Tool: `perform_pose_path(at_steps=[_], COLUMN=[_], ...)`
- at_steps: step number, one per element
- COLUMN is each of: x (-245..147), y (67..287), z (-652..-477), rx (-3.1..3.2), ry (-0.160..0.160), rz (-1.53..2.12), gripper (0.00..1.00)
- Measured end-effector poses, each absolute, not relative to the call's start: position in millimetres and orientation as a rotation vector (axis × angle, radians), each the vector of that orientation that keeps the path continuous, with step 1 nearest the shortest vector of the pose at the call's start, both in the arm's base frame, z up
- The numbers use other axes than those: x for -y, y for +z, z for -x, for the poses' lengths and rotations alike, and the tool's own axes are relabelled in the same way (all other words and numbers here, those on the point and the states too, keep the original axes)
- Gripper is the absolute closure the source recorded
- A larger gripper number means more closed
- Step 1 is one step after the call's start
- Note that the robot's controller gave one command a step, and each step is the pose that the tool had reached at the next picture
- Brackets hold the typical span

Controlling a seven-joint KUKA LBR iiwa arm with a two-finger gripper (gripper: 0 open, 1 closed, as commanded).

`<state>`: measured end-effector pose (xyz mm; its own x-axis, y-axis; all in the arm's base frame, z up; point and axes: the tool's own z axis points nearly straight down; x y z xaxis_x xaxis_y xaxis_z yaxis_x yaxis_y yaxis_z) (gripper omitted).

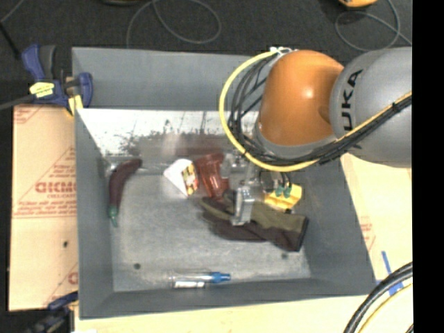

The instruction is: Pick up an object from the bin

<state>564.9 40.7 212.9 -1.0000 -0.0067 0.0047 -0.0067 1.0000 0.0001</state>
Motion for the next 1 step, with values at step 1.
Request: perform_pose_path(at_steps=[1], x=[-40.6], y=[217.5], z=[-566.4], rx=[3.145], ry=[-0.001], rz=[-0.009], gripper=[0.0])
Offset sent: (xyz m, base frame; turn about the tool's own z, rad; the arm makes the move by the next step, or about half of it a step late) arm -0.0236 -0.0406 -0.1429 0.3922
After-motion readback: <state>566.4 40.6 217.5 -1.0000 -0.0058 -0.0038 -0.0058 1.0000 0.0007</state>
